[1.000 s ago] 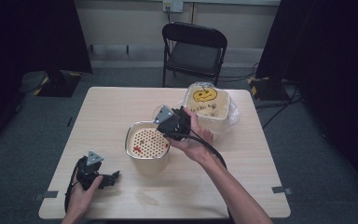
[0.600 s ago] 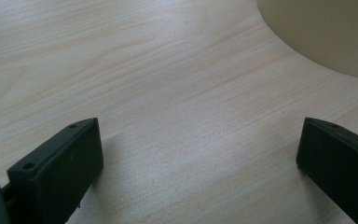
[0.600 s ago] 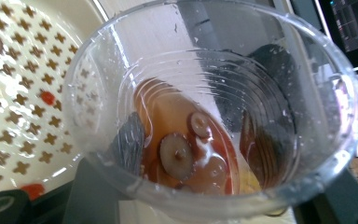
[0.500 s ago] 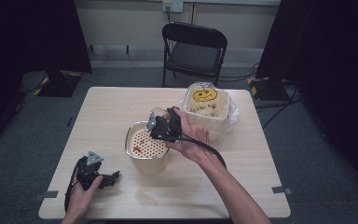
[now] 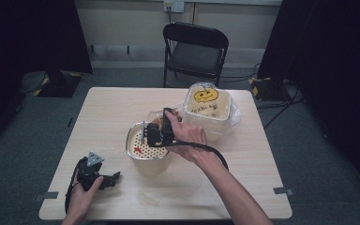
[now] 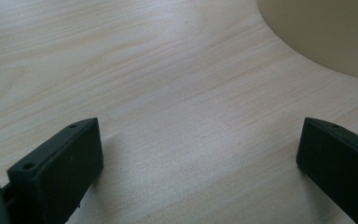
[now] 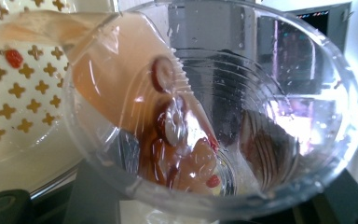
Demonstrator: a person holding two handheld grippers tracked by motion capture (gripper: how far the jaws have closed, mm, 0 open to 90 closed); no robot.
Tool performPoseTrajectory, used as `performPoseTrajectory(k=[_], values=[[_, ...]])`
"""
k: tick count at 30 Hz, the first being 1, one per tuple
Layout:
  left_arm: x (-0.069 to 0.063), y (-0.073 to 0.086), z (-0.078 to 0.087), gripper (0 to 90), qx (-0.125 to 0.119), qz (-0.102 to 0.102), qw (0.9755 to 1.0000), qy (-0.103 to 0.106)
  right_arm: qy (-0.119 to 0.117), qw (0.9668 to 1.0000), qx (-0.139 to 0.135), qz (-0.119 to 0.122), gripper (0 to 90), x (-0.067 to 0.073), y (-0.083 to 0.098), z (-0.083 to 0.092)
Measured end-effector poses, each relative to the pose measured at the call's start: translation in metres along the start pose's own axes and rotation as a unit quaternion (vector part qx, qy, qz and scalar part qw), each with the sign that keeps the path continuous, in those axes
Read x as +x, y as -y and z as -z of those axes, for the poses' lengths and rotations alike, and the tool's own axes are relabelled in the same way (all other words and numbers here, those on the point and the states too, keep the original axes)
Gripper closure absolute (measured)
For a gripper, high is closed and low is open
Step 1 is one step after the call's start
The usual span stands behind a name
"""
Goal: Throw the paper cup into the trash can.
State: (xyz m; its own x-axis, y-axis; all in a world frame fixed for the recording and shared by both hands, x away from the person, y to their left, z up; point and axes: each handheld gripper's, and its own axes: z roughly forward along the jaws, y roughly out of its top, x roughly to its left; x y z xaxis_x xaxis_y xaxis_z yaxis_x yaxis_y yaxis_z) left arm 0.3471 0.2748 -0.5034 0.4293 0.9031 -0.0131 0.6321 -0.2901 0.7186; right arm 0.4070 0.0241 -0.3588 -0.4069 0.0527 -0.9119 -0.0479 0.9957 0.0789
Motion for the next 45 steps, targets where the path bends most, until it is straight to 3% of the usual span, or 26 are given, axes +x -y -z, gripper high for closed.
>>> performPoseTrajectory(k=[12, 15, 16, 17, 22, 23, 24, 25, 27, 28, 29, 30, 31, 33, 34, 35, 36, 37, 40, 41, 42, 43, 44, 45], values=[[0.0, 0.0, 0.0, 0.0, 0.0, 0.0, 1.0, 0.0, 0.039, 0.997, 0.011, 0.065, 45.2, 0.006, -0.005, 0.0], [0.0, 0.0, 0.0, 0.0, 0.0, 0.0, 1.0, 0.0, 0.061, 0.9925, 0.014, 0.105, 45.2, 0.01, -0.006, -0.001], [0.0, 0.0, 0.0, 0.0, 0.0, 0.0, 1.0, 0.0, 0.061, 0.9925, 0.014, 0.105, 45.2, 0.01, -0.006, -0.001], [0.0, 0.0, 0.0, 0.0, 0.0, 0.0, 1.0, 0.0, 0.069, 0.9899, 0.015, 0.123, 45.2, 0.012, -0.007, -0.001], [0.0, 0.0, 0.0, 0.0, 0.0, 0.0, 1.0, 0.0, 0.097, 0.9828, 0.02, 0.156, 45.3, 0.014, -0.007, -0.001], [0.0, 0.0, 0.0, 0.0, 0.0, 0.0, 1.0, 0.0, 0.097, 0.9828, 0.02, 0.156, 45.3, 0.014, -0.007, -0.001], [0.0, 0.0, 0.0, 0.0, 0.0, 0.0, 1.0, 0.0, 0.105, 0.9806, 0.024, 0.164, 45.3, 0.015, -0.007, -0.002], [0.0, 0.0, 0.0, 0.0, 0.0, 0.0, 1.0, 0.0, 0.119, 0.9749, 0.031, 0.185, 45.3, 0.017, -0.006, -0.002], [0.0, 0.0, 0.0, 0.0, 0.0, 0.0, 1.0, 0.0, 0.134, 0.9684, 0.038, 0.207, 45.5, 0.019, -0.006, -0.002], [0.0, 0.0, 0.0, 0.0, 0.0, 0.0, 1.0, 0.0, 0.143, 0.9652, 0.039, 0.215, 45.6, 0.02, -0.005, -0.003], [0.0, 0.0, 0.0, 0.0, 0.0, 0.0, 1.0, 0.0, 0.143, 0.9652, 0.039, 0.215, 45.6, 0.02, -0.005, -0.003], [0.0, 0.0, 0.0, 0.0, 0.0, 0.0, 1.0, 0.0, 0.157, 0.96, 0.046, 0.227, 45.7, 0.021, -0.005, -0.003], [0.0, 0.0, 0.0, 0.0, 0.0, 0.0, 1.0, 0.0, 0.16, 0.9574, 0.049, 0.235, 45.7, 0.022, -0.005, -0.003], [0.0, 0.0, 0.0, 0.0, 0.0, 0.0, 1.0, 0.0, 0.164, 0.9543, 0.05, 0.245, 45.9, 0.021, -0.005, -0.002], [0.0, 0.0, 0.0, 0.0, 0.0, 0.0, 1.0, 0.0, 0.164, 0.9543, 0.05, 0.245, 45.9, 0.021, -0.005, -0.002], [0.0, 0.0, 0.0, 0.0, 0.0, 0.0, 1.0, 0.0, 0.17, 0.951, 0.054, 0.252, 45.9, 0.021, -0.006, 0.0], [0.0, 0.0, 0.0, 0.0, 0.0, 0.0, 1.0, 0.0, 0.17, 0.951, 0.054, 0.252, 45.9, 0.021, -0.006, 0.0], [0.0, 0.0, 0.0, 0.0, 0.0, 0.0, 1.0, 0.0, 0.182, 0.9447, 0.053, 0.268, 46.0, 0.021, -0.006, 0.0], [0.0, 0.0, 0.0, 0.0, 0.0, 0.0, 1.0, 0.0, 0.193, 0.9379, 0.052, 0.283, 46.2, 0.02, -0.007, 0.002], [0.0, 0.0, 0.0, 0.0, 0.0, 0.0, 1.0, 0.0, 0.193, 0.9379, 0.052, 0.283, 46.2, 0.02, -0.007, 0.002], [0.0, 0.0, 0.0, 0.0, 0.003, -0.004, 1.0, 0.0, 0.204, 0.9305, 0.05, 0.3, 46.2, 0.024, -0.007, 0.002], [0.0, 0.0, 0.0, 0.0, 0.003, -0.004, 1.0, 0.0, 0.209, 0.9269, 0.05, 0.308, 46.3, 0.026, -0.007, 0.002], [0.0, 0.0, 0.0, 0.0, 0.003, -0.003, 1.0, 0.0, 0.214, 0.9167, 0.059, 0.332, 46.3, 0.028, -0.008, 0.004], [0.0, 0.0, 0.0, 0.0, 0.003, -0.003, 1.0, 0.0, 0.212, 0.9147, 0.059, 0.339, 46.3, 0.028, -0.008, 0.004]])
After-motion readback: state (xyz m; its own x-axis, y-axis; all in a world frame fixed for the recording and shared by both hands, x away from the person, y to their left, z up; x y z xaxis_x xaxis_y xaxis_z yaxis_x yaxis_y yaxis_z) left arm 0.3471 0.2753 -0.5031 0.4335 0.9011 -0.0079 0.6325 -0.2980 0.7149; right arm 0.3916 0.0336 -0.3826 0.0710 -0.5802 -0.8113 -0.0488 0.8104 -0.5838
